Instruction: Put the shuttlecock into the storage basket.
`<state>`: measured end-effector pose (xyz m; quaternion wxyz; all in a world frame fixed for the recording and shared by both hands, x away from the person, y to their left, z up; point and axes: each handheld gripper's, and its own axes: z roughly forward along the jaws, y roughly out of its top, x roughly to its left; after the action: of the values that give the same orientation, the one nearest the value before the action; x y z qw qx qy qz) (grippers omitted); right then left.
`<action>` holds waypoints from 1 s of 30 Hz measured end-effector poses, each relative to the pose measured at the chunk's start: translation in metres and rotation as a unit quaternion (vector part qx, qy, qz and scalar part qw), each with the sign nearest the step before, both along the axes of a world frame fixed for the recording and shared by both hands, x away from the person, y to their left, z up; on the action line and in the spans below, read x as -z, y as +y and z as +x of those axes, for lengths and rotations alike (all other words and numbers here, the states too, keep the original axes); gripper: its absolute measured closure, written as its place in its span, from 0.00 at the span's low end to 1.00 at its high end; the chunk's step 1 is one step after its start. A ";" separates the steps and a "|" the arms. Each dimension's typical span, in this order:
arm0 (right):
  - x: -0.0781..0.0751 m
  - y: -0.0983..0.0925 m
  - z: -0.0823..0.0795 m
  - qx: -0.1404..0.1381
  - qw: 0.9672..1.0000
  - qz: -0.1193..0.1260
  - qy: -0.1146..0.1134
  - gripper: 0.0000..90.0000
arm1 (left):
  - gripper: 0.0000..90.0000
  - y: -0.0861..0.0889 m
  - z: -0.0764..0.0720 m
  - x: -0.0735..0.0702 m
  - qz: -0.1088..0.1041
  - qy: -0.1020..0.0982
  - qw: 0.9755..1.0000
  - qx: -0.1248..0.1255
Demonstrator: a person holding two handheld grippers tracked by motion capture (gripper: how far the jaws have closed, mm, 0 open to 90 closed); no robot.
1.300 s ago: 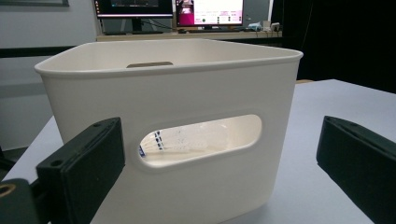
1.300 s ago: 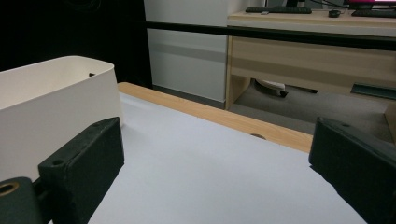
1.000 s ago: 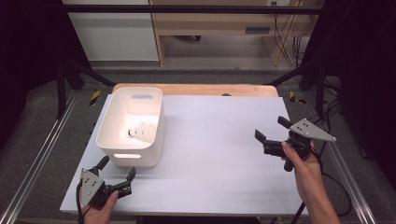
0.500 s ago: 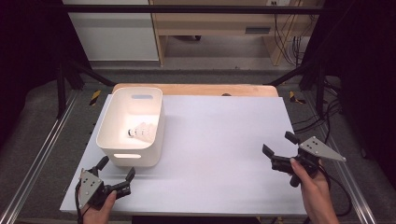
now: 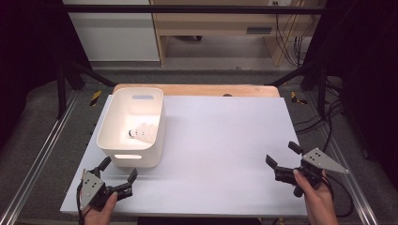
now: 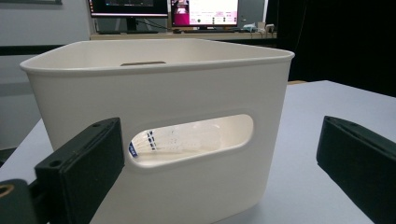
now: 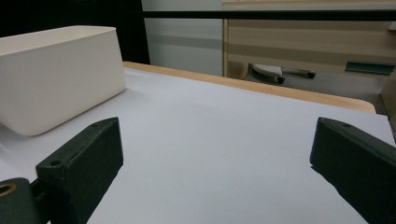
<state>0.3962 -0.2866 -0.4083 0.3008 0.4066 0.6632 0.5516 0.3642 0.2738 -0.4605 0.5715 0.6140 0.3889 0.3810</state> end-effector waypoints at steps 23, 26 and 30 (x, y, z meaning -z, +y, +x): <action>0.037 0.003 -0.013 -0.010 1.000 -0.006 0.018 0.03 | 0.01 -0.009 -0.002 0.000 0.005 0.000 1.000 0.017; 0.040 0.006 -0.013 -0.016 1.000 -0.007 0.018 0.03 | 0.01 -0.009 -0.002 -0.001 0.005 0.000 1.000 0.018; 0.043 0.010 -0.013 -0.023 1.000 -0.007 0.017 0.03 | 0.01 -0.010 -0.002 -0.001 0.005 0.001 1.000 0.021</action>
<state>0.3833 -0.2768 -0.4512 0.2797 0.3986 0.6810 0.5469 0.3622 0.2638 -0.4598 0.5758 0.6256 0.3741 0.3703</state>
